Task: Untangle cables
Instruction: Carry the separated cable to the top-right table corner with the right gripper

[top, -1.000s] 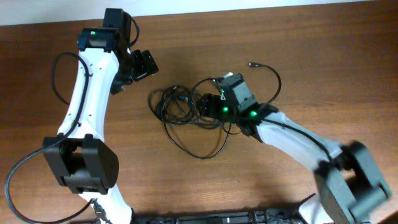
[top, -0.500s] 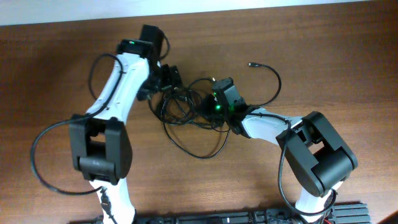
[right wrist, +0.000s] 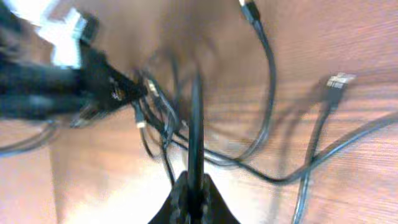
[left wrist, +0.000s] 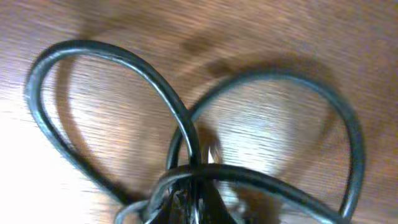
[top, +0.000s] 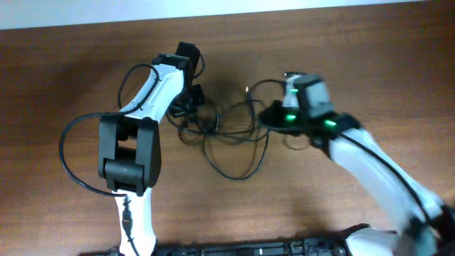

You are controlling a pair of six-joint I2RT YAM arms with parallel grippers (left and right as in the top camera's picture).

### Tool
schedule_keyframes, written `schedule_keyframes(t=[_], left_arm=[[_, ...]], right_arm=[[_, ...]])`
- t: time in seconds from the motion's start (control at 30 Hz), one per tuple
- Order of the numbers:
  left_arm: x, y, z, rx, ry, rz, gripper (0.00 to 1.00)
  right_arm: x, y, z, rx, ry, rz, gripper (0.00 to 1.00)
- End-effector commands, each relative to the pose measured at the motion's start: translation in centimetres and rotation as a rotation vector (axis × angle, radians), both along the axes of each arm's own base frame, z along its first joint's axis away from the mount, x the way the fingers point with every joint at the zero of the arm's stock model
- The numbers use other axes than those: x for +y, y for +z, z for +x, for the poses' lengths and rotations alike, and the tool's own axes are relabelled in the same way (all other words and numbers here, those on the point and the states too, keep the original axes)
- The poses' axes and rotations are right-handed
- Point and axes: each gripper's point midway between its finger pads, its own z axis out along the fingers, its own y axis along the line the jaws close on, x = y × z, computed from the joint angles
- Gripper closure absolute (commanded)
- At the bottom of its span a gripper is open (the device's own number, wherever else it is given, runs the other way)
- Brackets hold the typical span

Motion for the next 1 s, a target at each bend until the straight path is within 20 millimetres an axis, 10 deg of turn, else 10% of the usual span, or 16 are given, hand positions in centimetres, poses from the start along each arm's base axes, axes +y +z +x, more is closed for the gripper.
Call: schedule_keyframes(t=[0.0, 0.13, 0.27, 0.5, 0.57, 0.63, 0.97], left_arm=[[5.3, -0.6, 0.7, -0.008, 0.062, 0.151, 1.0], [10.0, -0.6, 0.6, 0.022, 0.168, 0.158, 1.0], [13.2, -0.5, 0.5, 0.032, 0.242, 0.166, 1.0], [20.7, 0.1, -1.8, 0.093, 0.372, 0.302, 1.0], [20.1, -0.3, -1.8, 0.101, 0.395, 0.221, 1.0], [19.4, -0.4, -1.7, 0.105, 0.396, 0.178, 1.0], [18.8, -0.5, -1.5, 0.101, 0.388, 0.163, 0.98]], right_arm=[[-7.1, 7.7, -0.9, -0.224, -0.128, -0.033, 0.96], [-16.5, 12.5, -3.6, -0.374, -0.403, -0.116, 0.96], [-19.9, 13.3, -3.9, -0.41, -0.485, -0.178, 0.96], [-29.1, 23.9, -2.7, -0.586, -0.686, -0.381, 0.96], [-28.3, 20.8, -1.4, -0.462, -0.622, -0.311, 0.96], [-24.5, 12.9, -0.1, -0.151, -0.481, -0.214, 0.96], [-15.5, -3.6, 4.4, 0.26, -0.151, -0.397, 0.92]])
